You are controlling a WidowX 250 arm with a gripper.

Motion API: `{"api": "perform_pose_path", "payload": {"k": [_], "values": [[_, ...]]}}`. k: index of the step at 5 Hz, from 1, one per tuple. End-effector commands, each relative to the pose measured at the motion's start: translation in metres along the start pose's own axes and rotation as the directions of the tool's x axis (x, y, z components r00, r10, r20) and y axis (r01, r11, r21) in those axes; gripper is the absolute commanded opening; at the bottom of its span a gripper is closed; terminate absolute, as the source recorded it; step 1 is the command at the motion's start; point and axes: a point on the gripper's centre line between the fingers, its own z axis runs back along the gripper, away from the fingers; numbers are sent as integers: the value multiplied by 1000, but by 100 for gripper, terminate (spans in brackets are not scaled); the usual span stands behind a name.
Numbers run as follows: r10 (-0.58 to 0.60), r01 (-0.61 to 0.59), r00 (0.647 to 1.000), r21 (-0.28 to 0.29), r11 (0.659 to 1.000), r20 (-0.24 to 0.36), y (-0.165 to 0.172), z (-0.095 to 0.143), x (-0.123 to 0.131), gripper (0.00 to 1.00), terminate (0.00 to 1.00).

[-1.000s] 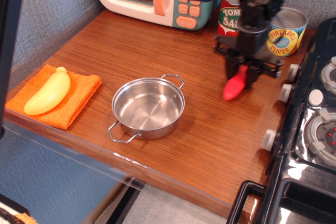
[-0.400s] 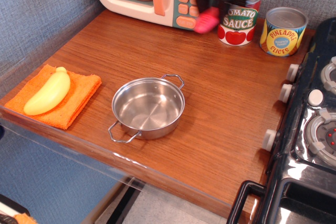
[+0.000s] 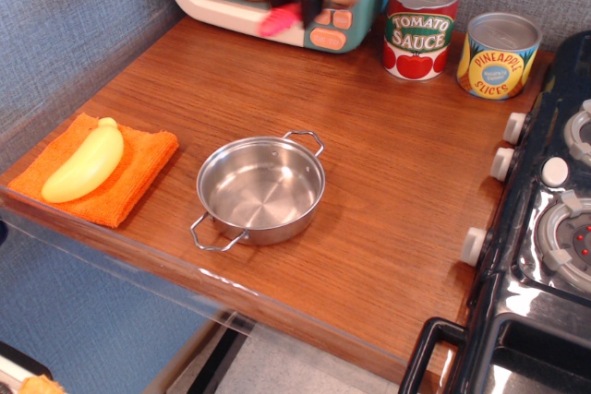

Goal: Move the spoon to the front of the oven.

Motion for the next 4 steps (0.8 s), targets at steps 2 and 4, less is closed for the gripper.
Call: {"api": "perform_pose_path", "payload": {"k": [2,4], "values": [[71,-68,995,47,997,-65,78,9,-33,0,0],[68,-62,990,49,997,-127,77,-13,-46,0,0]]}}
